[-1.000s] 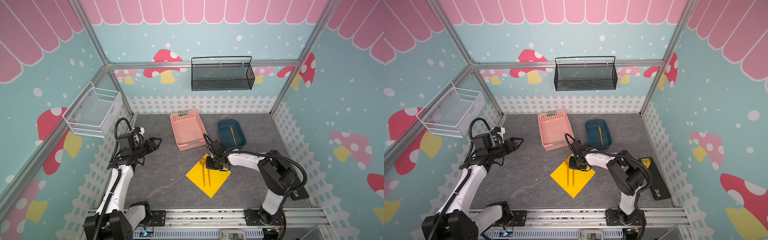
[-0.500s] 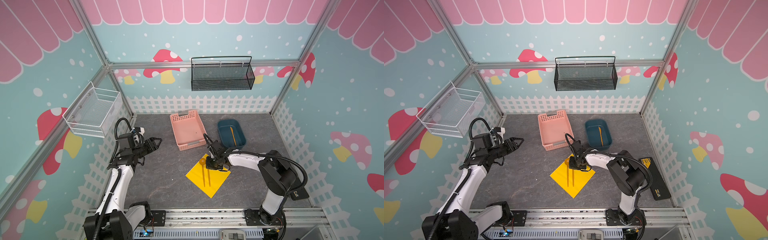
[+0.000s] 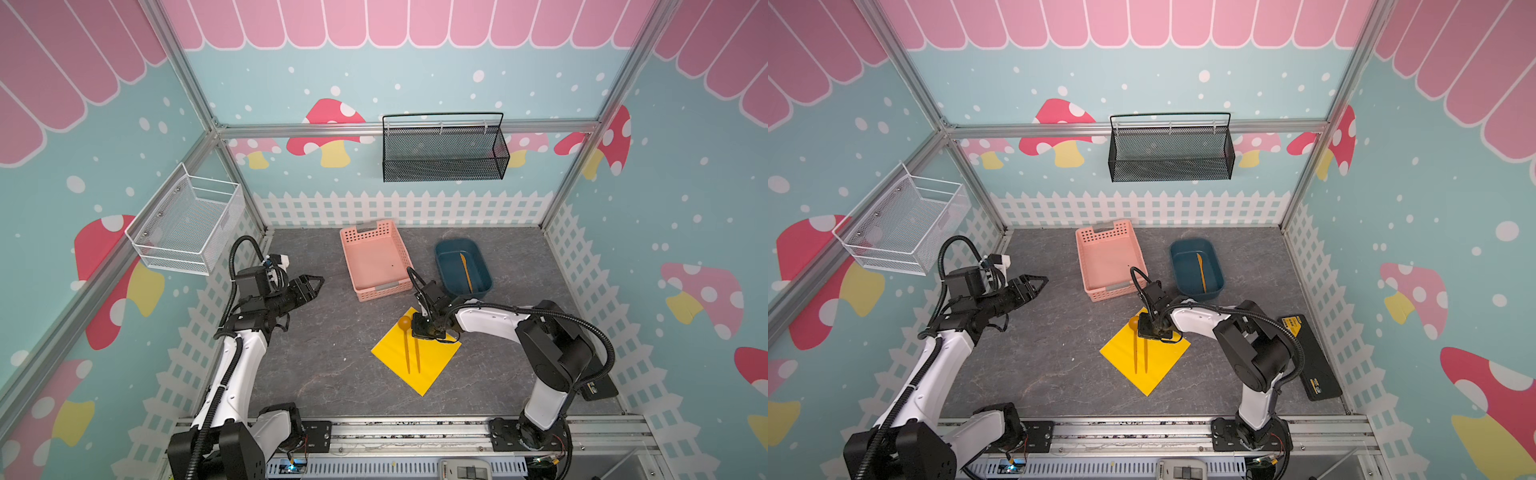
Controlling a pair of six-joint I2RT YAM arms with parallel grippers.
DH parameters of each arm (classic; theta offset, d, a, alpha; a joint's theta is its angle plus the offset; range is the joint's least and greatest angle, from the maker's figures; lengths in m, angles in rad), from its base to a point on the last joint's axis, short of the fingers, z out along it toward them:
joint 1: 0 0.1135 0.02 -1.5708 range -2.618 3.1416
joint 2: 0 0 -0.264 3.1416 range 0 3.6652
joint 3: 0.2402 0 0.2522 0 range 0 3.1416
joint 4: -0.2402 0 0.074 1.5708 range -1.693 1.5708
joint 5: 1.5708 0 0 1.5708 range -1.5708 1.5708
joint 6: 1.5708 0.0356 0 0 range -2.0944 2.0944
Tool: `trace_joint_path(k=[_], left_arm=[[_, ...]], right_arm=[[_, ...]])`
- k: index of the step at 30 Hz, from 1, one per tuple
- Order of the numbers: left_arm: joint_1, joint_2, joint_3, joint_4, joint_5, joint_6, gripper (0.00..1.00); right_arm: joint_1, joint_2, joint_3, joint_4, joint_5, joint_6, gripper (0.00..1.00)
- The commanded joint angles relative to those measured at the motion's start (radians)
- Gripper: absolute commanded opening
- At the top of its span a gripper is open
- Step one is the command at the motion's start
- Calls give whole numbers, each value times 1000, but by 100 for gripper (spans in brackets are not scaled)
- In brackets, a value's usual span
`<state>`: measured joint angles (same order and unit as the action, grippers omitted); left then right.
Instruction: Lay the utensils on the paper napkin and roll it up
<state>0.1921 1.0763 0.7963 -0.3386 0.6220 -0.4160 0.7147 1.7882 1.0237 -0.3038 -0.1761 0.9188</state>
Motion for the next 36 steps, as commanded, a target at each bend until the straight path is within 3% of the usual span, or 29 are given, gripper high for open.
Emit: trace_joint_path(k=[1,12,30,36], left_arm=[[-3,-5,-9,10,6,2,69],[-3,-5,-8,10,5,1,69],[-3,-2,-8,10,7,0,69],[-4,-1,-8,10,7,-1,69]], right_arm=[[7,-25,-16,-14,-3,22,0],[7,-41,-5,-34,6,31,16],[6,-62,-2,-41,20,35,18],[6,-41,0,-32,20,38,27]])
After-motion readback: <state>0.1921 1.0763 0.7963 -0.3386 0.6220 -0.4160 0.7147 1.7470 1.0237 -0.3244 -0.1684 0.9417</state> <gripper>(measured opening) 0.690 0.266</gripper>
